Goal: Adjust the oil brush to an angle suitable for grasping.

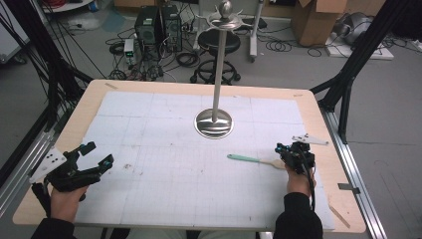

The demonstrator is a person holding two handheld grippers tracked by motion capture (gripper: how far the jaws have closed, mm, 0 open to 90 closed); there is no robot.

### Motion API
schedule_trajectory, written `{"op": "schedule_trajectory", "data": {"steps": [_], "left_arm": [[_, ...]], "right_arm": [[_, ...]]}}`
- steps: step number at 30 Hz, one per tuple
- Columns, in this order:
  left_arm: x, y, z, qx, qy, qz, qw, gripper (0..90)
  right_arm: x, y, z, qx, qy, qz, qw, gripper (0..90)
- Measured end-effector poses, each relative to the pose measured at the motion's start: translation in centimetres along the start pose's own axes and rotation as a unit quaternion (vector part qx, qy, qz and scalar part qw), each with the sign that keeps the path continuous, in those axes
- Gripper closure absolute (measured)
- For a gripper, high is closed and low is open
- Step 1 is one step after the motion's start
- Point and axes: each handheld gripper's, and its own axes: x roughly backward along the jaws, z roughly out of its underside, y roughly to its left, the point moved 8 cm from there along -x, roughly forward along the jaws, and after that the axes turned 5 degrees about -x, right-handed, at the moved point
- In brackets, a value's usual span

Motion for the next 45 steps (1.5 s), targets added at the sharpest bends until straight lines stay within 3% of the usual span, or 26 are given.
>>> {"op": "schedule_trajectory", "data": {"steps": [3,10,14,17,21,24,32,37,45], "left_arm": [[0.1,0.0,0.1,-0.001,0.002,0.001,1.0,16.5],[0.2,-0.1,0.2,-0.002,0.006,0.005,1.0,17.8],[0.3,-0.2,0.2,-0.001,0.006,0.004,1.0,18.0],[0.3,-0.2,0.3,0.002,0.006,0.004,1.0,18.1],[0.4,-0.3,0.2,0.002,0.005,0.004,1.0,18.3],[0.4,-0.3,0.2,0.002,0.005,0.004,1.0,18.3],[0.6,-0.1,-0.1,0.01,-0.004,0.002,0.9999,18.4],[0.7,-0.2,-0.2,0.008,-0.007,0.003,0.9999,18.5],[0.6,-0.4,-0.3,0.008,-0.009,0.006,0.9999,18.5]], "right_arm": [[-1.6,-0.4,0.6,0.001,0.023,0.01,0.9997,89.2],[-2.5,-0.7,2.0,-0.001,0.066,0.011,0.9978,89.0],[-2.1,-0.6,2.4,0.006,0.07,0.011,0.9975,89.0],[-1.4,-0.5,2.9,0.0,0.073,-0.002,0.9973,89.0],[-0.3,-0.1,3.7,0.025,0.086,-0.01,0.9959,89.0],[0.1,0.2,4.0,0.028,0.091,-0.014,0.9954,89.0],[1.5,1.4,5.2,0.046,0.103,-0.032,0.9931,89.0],[2.4,2.7,5.9,0.063,0.118,-0.052,0.9897,88.9],[3.1,4.1,6.5,0.069,0.127,-0.07,0.9871,88.9]]}}
